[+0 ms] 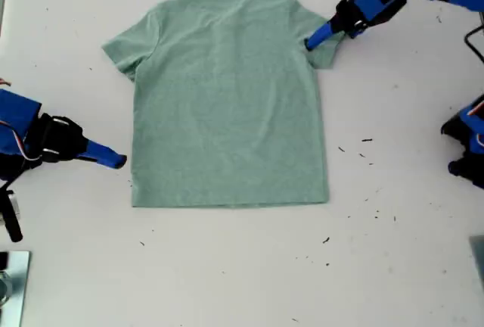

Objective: Fold t shirt

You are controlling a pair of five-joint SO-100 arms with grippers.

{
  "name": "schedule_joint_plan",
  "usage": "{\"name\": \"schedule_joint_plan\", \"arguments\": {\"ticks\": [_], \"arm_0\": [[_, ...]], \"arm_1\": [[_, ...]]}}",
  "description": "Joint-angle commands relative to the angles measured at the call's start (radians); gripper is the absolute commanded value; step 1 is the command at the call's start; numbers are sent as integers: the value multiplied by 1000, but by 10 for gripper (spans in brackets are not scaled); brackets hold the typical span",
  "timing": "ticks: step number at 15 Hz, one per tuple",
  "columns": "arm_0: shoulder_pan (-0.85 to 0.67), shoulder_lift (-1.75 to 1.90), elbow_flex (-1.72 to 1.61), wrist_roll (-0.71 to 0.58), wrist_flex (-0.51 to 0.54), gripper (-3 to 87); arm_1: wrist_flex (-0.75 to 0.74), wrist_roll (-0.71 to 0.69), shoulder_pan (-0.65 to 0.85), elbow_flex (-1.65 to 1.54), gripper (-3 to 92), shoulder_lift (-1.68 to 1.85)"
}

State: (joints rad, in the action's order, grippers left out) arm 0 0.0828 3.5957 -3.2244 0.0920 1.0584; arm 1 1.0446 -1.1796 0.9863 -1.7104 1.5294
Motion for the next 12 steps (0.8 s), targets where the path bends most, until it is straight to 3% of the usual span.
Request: {"name": "schedule_joint_plan", "arguments": {"ticks": [1,2,4,9,12], "arm_0": [[2,3,0,14,-2,-2],[6,3,0,14,-2,-2],[11,3,0,15,-3,-2],[8,3,-3,14,-6,-2],[21,3,-3,21,-6,-2]], "arm_1": [[-34,-26,14,52,365,-118],[-25,-37,15,74,299,-144],[0,-72,31,106,19,-187],[140,-84,-6,207,-10,-210],[364,-55,-46,394,-11,-172]]}}
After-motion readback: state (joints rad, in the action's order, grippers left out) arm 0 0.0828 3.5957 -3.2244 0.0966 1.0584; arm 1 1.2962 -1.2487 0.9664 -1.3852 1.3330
